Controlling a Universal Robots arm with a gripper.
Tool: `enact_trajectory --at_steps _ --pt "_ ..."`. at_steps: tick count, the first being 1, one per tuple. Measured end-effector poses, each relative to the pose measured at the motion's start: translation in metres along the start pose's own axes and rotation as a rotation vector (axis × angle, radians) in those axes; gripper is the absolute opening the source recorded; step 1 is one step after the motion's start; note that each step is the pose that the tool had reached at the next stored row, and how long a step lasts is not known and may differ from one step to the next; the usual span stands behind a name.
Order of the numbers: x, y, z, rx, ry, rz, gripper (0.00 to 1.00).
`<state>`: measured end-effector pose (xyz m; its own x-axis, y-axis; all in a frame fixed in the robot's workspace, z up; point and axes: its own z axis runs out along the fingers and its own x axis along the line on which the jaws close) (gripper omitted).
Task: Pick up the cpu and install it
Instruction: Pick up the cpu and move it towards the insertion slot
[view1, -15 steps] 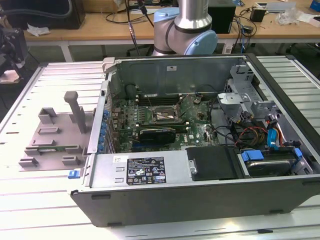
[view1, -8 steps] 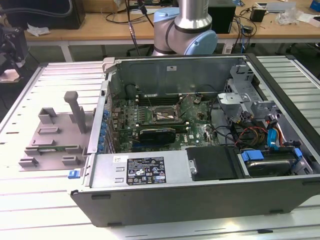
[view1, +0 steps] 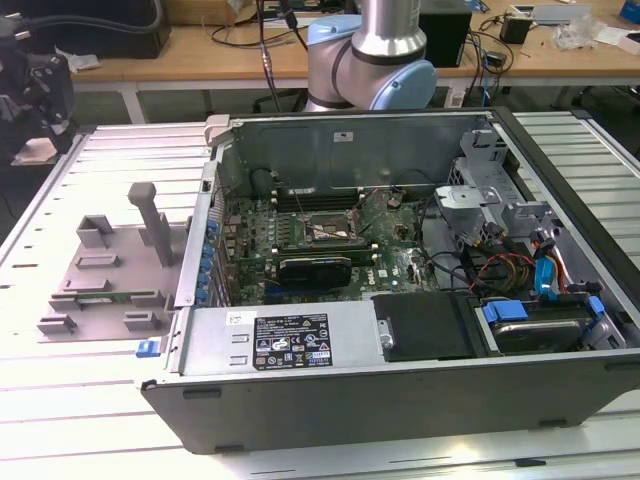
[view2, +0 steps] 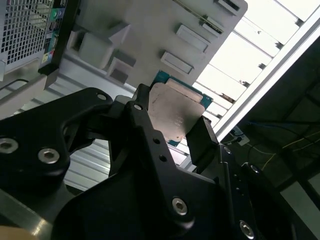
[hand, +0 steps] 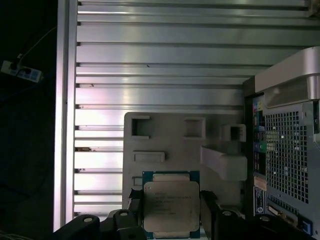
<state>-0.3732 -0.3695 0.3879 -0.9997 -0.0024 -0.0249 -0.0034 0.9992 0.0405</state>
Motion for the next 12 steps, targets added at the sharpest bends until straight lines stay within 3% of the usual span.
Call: enact_trajectory --at_steps 5,6,12 --pt "-0.0139 -0.0001 0.0003 0.0000 0.0000 0.000 0.54" --pt "-0.0202 -0.0001 0.0005 0.0000 0.0000 0.000 0.54" --pt "-0.0314 -0.0001 0.0008 0.0000 0.0000 0.000 0.54"
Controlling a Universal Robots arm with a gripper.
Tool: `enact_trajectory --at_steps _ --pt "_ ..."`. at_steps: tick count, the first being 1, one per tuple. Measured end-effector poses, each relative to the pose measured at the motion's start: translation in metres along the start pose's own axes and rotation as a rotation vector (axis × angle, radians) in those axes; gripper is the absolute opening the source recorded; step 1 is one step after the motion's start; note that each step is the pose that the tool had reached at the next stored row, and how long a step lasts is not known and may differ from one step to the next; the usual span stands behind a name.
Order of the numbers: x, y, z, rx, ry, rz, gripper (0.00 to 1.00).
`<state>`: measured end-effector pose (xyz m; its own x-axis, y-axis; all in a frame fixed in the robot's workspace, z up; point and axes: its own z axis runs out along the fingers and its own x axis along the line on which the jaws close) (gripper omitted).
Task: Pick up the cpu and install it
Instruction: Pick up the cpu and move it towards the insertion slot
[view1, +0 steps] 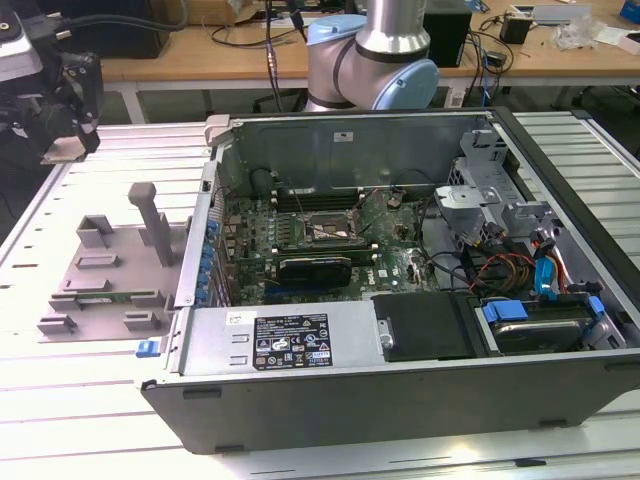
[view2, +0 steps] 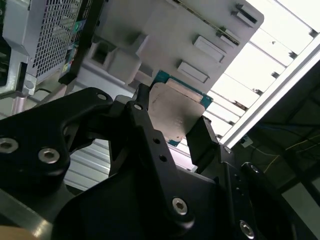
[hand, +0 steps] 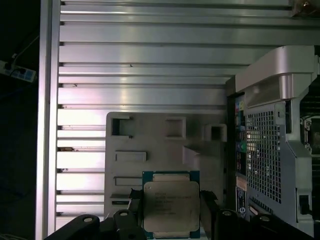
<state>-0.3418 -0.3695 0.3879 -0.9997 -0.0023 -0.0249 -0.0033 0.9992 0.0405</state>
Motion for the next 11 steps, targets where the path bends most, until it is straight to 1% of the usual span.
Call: enact_trajectory --at_steps 3,5,6,7,9,11 --pt "-0.0171 -0.0001 0.0005 0.0000 0.0000 0.000 0.54" --pt "-0.0324 -0.0001 0.0008 -0.0001 0.0000 0.000 0.54" --pt "-0.0378 -0.0001 0.0010 0.0000 0.0000 0.000 0.54" --pt "-0.0458 -0.0002 0.0012 0.0000 0.0000 0.000 0.54" --pt "-0.0532 -0.0002 0.0014 -0.0001 -0.0001 0.000 0.54" --pt "-0.0576 -0.0002 0.0015 -0.0001 -0.0001 0.000 0.54"
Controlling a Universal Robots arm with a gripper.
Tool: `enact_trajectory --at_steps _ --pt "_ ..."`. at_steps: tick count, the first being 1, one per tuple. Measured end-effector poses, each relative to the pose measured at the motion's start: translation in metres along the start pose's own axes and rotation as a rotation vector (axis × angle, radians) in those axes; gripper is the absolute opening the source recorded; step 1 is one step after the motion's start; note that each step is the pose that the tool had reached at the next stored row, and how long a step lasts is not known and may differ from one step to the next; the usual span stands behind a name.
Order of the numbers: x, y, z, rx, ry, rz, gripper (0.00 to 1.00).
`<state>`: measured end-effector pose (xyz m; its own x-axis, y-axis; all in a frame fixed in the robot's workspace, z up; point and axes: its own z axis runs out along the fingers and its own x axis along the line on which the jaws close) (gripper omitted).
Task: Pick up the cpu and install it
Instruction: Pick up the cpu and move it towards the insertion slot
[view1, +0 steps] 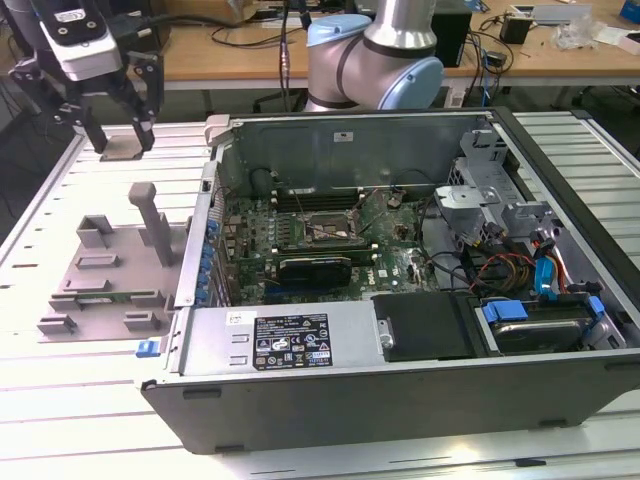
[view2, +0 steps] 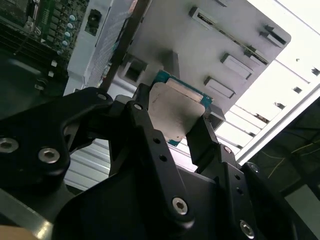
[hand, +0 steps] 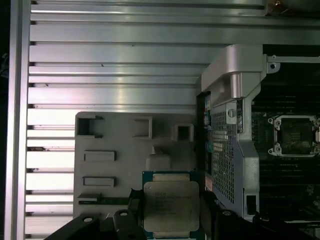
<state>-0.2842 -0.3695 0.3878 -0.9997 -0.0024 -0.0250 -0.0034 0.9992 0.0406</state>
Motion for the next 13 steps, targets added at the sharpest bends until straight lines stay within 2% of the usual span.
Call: enact_trajectory --at_steps 8,13 --pt "-0.0276 -0.0001 0.0006 0.0001 0.0002 0.000 0.54" --pt "-0.0509 -0.0002 0.0012 0.0001 0.0001 0.000 0.54"
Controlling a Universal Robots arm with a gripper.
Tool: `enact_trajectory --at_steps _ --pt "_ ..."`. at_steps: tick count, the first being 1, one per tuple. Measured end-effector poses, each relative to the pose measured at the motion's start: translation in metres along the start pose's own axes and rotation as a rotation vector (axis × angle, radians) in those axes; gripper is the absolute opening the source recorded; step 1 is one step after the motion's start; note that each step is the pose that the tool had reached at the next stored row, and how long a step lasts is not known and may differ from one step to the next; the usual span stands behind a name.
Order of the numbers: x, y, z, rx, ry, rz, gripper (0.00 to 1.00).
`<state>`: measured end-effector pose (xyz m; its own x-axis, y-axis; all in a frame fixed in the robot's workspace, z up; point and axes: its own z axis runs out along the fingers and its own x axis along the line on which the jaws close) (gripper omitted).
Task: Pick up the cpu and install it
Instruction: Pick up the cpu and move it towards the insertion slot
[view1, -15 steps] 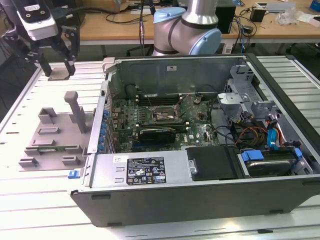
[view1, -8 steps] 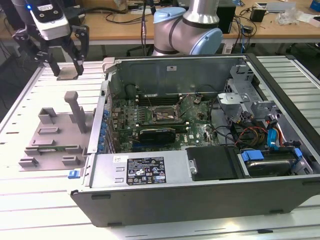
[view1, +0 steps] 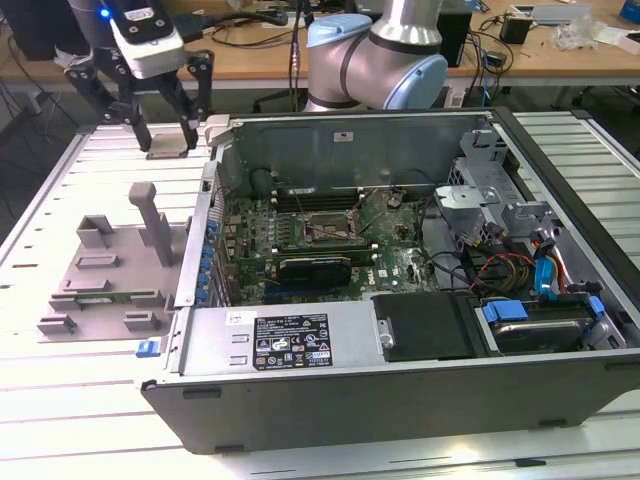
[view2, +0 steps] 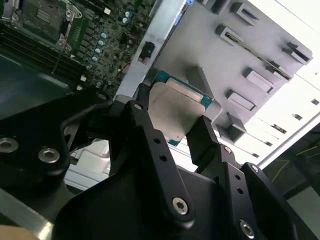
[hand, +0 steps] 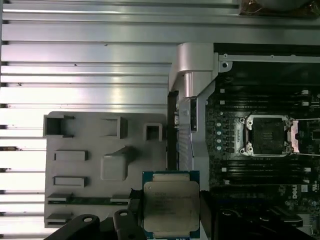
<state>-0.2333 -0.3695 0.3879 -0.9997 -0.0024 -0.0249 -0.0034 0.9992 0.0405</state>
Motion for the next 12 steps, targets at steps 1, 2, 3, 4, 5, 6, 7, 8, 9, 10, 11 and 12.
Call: enact_trajectory --at_steps 1,2,3,4,5,6,7,8,9,10,11,12 --pt "-0.0055 -0.0001 0.0002 0.0000 0.0000 0.000 0.54" --pt "-0.0092 0.0000 0.0002 0.0000 -0.0001 0.000 0.54" --pt "-0.0115 0.0000 0.0003 0.0000 -0.0001 0.000 0.54" --pt "-0.0170 0.0000 0.0005 -0.0001 -0.0001 0.000 0.54" --pt "-0.0224 -0.0001 0.0006 0.0000 -0.0002 0.000 0.54" --pt "-0.0279 -0.0001 0.0007 0.0001 0.0000 0.000 0.54" --pt "-0.0312 -0.0001 0.0008 0.0000 0.0000 0.000 0.54" --pt "-0.0337 -0.0001 0.0008 0.0000 0.0000 0.000 0.54" --pt "-0.0377 -0.0001 0.0010 0.0000 -0.0001 0.000 0.54" --pt "-0.0406 -0.0002 0.0010 -0.0001 -0.0001 0.000 0.54" --pt "-0.0450 -0.0002 0.0012 -0.0001 -0.0002 0.000 0.54" --pt "-0.0475 -0.0002 0.0012 0.0000 -0.0001 0.000 0.54"
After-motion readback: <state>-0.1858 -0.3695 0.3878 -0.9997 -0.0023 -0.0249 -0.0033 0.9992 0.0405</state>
